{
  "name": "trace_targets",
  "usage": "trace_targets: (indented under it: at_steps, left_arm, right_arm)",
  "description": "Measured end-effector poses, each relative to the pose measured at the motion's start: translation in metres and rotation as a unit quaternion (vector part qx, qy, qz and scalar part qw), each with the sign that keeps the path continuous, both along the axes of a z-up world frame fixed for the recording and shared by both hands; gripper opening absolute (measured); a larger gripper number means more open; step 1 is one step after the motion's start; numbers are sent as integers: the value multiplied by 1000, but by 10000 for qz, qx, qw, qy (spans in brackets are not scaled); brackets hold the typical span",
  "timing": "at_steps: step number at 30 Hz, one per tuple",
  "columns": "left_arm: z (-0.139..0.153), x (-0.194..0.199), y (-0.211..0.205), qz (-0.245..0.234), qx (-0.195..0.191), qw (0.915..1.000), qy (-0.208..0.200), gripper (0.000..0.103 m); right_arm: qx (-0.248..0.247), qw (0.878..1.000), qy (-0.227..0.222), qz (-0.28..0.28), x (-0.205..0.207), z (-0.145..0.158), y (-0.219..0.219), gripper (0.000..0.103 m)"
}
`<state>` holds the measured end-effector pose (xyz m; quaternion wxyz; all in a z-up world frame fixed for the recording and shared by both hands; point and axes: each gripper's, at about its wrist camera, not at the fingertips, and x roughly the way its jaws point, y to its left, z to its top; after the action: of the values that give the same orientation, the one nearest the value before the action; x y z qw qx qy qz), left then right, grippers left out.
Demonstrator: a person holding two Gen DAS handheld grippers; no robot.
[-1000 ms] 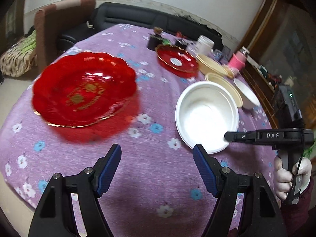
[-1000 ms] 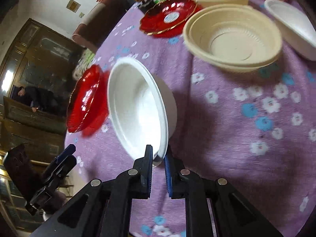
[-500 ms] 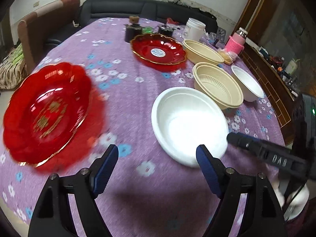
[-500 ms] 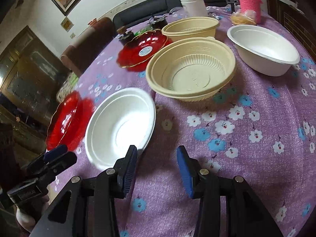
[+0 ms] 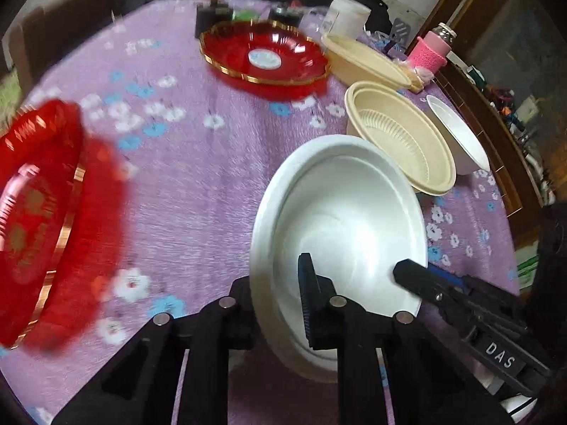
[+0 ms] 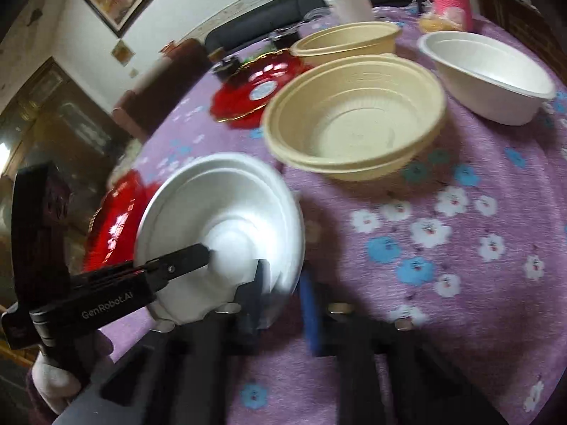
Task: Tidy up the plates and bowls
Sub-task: 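Lower the white bowl into the large red plate, open the right tool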
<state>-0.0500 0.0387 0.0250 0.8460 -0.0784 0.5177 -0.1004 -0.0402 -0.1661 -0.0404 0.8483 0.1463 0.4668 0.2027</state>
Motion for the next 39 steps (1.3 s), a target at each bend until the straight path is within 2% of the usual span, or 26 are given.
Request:
trace_targets:
  at_steps: [3,8,14,19,22,26,28,30,32,36,39]
  left_arm:
    - [17,-17,3,-45,39,9997,-225,17]
    - [47,-45,23,-24,150,9978,-640,19]
    - [73,-57,83,496,360,9930,-1012,26]
    - [68,-51,152,1197,407,9879,-897,27]
    - [54,-41,188,1507,263,9858,-693,27]
    - [36,-26,216,1712,312,9835,-486,29]
    - [28,-17,221,1678,404,9840,-432,34]
    - [24,-14,224,1657,529,9838,-442,52]
    - [23,-13,230,1736,626,9816,-484,62]
    - [24,-21,244,1754,193,9829,-524,65]
    - [32,-34,251,1823,-75,9810,-668,67]
  right_arm:
    - [-205,9993,-297,52,-10,14,8,16]
    - [-156,9974,-665,232,-23,43,27,16]
    - [-43,9941,-768,770,-15,69,95,16]
    - [-161,9889,-756,1266,-1,69,171,16]
    - [-321,9861,-662,1487,12,60,213,16]
    - [-563,9842,-528,1591,26,48,245,16]
    - [-722,9833,-527,1588,33,43,257,16]
    - [-884,9824,-551,1554,39,37,264,16]
    - [-1067,9812,-601,1489,43,33,271,17]
    - [-1329,9811,-632,1255,50,21,274,17]
    - [-1099,9843,-679,1200,49,24,268,19]
